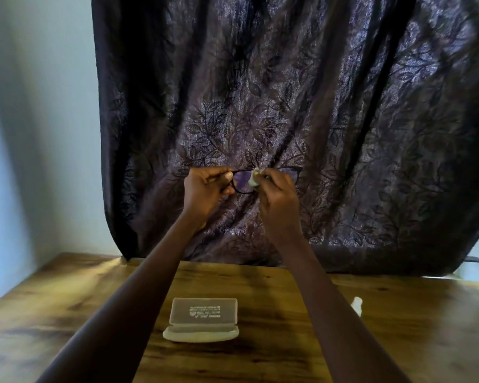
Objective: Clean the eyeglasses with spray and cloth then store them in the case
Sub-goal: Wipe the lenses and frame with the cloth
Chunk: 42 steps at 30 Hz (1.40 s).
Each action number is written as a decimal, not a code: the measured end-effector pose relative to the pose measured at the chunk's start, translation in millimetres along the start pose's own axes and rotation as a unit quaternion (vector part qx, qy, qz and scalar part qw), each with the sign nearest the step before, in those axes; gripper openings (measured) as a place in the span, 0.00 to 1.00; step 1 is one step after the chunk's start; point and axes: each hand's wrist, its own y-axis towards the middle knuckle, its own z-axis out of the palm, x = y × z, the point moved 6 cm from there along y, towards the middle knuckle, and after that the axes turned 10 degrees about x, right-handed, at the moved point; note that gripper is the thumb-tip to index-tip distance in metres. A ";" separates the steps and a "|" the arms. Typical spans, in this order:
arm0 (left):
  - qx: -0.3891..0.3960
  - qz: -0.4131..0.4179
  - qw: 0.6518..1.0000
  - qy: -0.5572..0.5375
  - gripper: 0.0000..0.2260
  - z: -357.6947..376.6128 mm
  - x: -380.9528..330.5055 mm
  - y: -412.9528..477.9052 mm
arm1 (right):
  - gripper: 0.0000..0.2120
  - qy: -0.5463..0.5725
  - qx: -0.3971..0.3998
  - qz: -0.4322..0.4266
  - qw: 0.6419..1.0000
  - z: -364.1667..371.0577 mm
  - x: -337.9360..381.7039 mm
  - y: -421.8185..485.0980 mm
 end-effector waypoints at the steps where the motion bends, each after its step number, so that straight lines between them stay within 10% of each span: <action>1: 0.004 0.002 1.000 0.002 0.07 2.3 -1.1 -0.3 | 0.12 0.000 -0.003 -0.005 1.000 0.7 3.1 4.0; 24: 0.011 0.009 1.000 0.013 0.08 -0.3 5.3 -2.5 | 0.13 -0.034 0.035 -0.045 0.998 25.2 15.2 -15.7; 42: 0.005 -0.021 0.999 -0.047 0.10 -2.2 12.1 -0.2 | 0.10 0.108 -0.083 0.084 0.987 15.1 0.5 -10.2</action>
